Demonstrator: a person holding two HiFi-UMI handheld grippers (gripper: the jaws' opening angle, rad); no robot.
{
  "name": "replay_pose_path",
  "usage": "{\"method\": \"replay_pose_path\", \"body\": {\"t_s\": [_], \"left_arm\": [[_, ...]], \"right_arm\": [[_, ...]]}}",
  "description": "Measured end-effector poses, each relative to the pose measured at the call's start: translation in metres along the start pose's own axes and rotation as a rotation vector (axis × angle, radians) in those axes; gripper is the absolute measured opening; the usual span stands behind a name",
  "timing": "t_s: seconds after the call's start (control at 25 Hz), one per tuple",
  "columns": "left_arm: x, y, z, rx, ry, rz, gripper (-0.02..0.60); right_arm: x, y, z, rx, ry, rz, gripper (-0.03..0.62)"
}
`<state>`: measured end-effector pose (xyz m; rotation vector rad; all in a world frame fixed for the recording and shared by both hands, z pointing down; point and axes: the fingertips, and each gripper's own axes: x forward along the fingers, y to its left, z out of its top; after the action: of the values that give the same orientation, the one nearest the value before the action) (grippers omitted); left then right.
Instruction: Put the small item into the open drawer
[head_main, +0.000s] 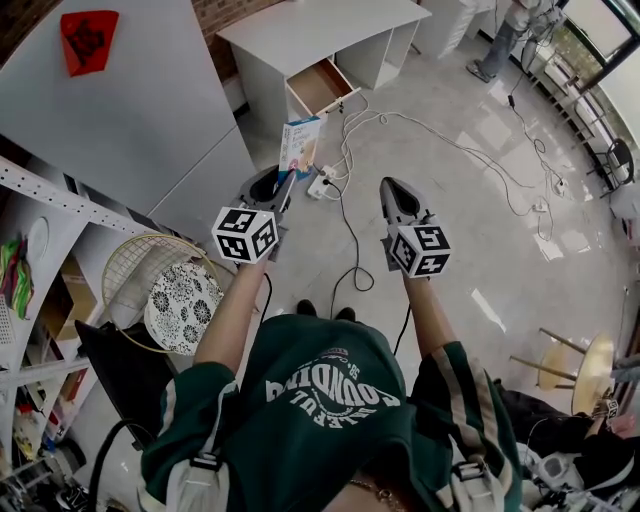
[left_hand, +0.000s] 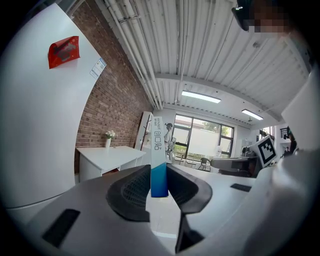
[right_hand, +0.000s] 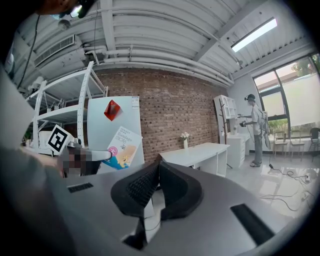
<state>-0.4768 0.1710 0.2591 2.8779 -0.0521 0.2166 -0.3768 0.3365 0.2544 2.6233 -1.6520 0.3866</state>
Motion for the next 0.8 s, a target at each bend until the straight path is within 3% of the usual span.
{"method": "replay_pose_path", "body": {"t_s": [0.8], "left_arm": [[-0.006,0.014,-0.009,-0.018,0.012,-0.049,0.103]], "right_arm": [[-0.004,0.019,-0.004,0.008,-0.003,-0.065,0.025]]}}
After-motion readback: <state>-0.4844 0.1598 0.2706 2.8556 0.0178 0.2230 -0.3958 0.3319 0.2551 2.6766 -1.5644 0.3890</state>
